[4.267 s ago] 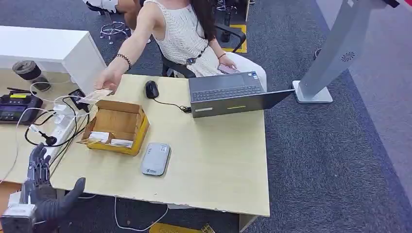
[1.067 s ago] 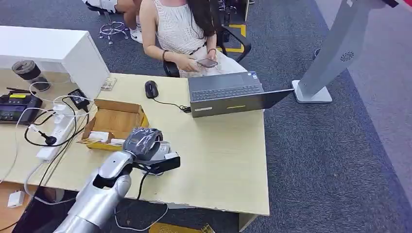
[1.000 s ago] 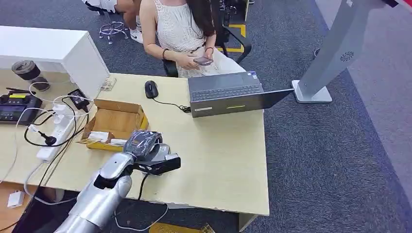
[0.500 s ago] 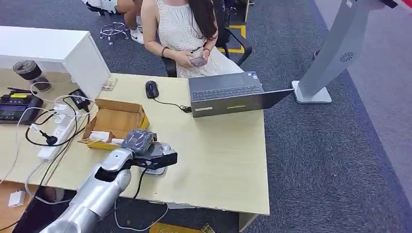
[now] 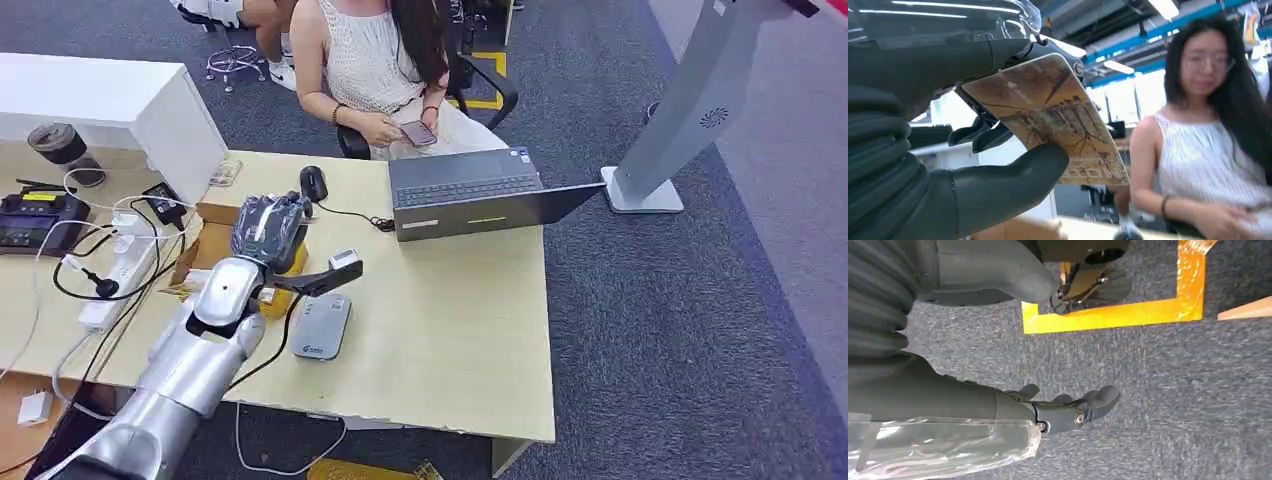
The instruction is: Pass the card to the sensor for recognition and then transmit it.
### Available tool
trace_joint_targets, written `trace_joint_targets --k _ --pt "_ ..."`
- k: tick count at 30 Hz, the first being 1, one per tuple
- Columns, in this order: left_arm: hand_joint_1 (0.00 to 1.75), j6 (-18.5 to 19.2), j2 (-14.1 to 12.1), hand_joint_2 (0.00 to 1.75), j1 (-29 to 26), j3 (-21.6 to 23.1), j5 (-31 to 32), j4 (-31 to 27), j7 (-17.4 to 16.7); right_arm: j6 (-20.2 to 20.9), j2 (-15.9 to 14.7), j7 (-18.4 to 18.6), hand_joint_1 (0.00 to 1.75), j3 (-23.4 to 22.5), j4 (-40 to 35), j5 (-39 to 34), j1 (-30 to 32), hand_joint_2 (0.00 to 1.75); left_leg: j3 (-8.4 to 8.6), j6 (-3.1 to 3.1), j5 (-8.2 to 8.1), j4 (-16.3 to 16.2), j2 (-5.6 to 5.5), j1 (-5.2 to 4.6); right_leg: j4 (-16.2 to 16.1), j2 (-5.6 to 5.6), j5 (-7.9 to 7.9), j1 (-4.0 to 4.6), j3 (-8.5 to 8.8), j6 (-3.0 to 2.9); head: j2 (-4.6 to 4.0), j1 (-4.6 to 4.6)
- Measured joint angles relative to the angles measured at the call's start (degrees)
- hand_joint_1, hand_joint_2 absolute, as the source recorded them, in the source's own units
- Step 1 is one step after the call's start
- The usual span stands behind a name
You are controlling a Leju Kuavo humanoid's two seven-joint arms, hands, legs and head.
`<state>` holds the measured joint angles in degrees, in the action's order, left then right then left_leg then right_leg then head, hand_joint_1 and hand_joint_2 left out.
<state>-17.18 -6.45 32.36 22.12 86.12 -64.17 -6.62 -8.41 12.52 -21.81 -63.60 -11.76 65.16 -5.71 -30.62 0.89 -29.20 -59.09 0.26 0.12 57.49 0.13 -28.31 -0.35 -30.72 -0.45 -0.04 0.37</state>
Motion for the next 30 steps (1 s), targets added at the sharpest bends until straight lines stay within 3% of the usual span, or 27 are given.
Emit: trace_joint_targets --k 8,16,26,27,30 --pt "1.75 0.29 -0.11 1.75 4.05 -0.85 1.95 0.29 0.28 0.04 0.0 0.35 0.0 0.7 0.0 0.0 -0.28 1.75 -0.07 -0.03 0.07 0.0 -0.05 0.01 0.0 -0.02 0.01 0.0 -0.06 -0.01 0.0 0.02" --pt "1.75 3.74 -0.83 1.75 13.21 -1.88 2.95 7.13 -0.09 0.35 0.0 0.85 0.0 0.76 0.0 -0.17 -0.27 1.75 -0.15 -0.07 0.13 0.0 -0.02 0.01 0.01 0.0 0.13 0.0 -0.18 -0.04 0.0 0.0" --pt "1.75 3.65 -0.94 1.75 14.26 -2.73 2.67 10.18 -0.09 0.37 0.0 0.85 0.0 0.76 0.0 -0.2 -0.19 1.75 -0.17 -0.07 0.14 0.0 0.0 0.0 0.01 0.03 0.13 0.0 -0.21 -0.04 0.0 0.02" --pt "0.0 3.65 -0.94 1.75 14.27 -2.78 2.62 10.34 -0.09 0.37 0.0 0.85 0.0 0.76 0.0 -0.2 -0.19 1.75 -0.18 -0.07 0.14 0.0 0.0 0.0 0.01 0.03 0.13 0.0 -0.21 -0.04 0.0 0.0" --pt "0.0 4.43 -0.94 1.75 14.32 -2.84 1.58 10.77 0.02 0.37 0.0 0.85 0.0 0.76 0.0 -0.37 -0.17 1.75 -0.18 -0.07 0.14 0.0 0.0 0.0 0.01 0.03 0.13 0.0 -0.21 -0.04 0.0 0.0"
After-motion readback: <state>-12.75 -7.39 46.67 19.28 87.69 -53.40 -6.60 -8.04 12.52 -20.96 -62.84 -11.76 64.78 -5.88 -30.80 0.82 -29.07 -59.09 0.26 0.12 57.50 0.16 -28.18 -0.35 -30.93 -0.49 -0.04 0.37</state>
